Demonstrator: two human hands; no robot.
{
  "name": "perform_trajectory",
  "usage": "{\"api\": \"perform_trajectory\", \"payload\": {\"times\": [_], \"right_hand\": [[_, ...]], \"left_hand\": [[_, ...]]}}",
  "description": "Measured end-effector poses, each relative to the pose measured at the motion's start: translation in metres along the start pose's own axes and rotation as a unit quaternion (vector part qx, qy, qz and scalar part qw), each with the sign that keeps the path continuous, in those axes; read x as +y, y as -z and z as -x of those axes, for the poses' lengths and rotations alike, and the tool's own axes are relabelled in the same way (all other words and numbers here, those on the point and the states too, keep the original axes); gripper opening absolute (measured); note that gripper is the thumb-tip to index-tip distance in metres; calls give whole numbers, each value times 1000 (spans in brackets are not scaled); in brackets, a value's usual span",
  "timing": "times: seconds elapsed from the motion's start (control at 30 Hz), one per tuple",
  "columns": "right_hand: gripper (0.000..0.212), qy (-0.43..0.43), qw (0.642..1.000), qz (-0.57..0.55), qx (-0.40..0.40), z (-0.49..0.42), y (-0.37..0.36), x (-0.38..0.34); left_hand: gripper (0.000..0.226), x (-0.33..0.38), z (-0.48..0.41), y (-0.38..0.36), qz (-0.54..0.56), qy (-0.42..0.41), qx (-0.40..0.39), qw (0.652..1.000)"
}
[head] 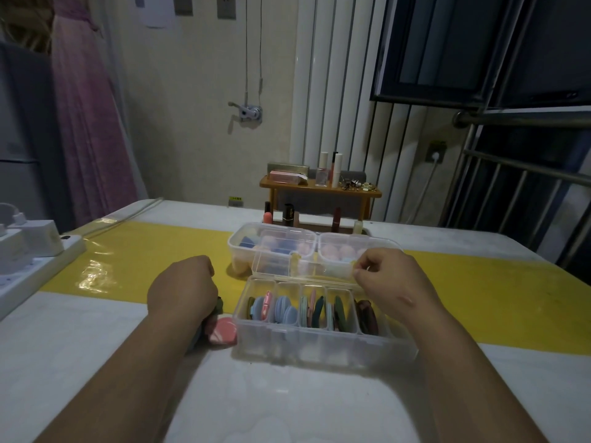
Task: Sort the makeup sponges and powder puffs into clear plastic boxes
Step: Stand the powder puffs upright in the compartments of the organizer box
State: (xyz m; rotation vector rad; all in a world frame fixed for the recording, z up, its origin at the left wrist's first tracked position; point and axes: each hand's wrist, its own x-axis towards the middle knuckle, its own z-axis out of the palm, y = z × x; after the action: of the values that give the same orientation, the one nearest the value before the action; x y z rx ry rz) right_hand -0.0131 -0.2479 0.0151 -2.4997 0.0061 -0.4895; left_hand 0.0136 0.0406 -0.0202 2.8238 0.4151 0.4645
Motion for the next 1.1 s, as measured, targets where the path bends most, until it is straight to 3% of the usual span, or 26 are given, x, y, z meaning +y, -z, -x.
{"api": "perform_trajectory", "payload": {"times": [0.2, 0.5, 0.6, 0.77, 0.97, 1.1], "right_hand": [[19, 25, 998, -46, 33, 1, -2, -3], [19, 52, 995, -77, 28, 1, -8, -3], [19, 62, 994, -88, 27, 0, -11, -3], [13, 69, 989, -133, 7, 0, -14, -4], [7, 101, 984, -147, -11, 0, -17, -4], [19, 99, 978, -173, -57, 2, -18, -10]], "left_hand": [[28, 1, 0, 5, -8, -4, 101, 995], [7, 14, 9, 8, 273, -55, 193, 941], [15, 18, 10, 8, 310, -73, 208, 925], [21, 22, 11, 5, 383, -89, 177, 902], [34, 32, 14, 4, 544, -95, 65, 831], [44, 37, 17, 4, 598, -124, 0, 792]]}}
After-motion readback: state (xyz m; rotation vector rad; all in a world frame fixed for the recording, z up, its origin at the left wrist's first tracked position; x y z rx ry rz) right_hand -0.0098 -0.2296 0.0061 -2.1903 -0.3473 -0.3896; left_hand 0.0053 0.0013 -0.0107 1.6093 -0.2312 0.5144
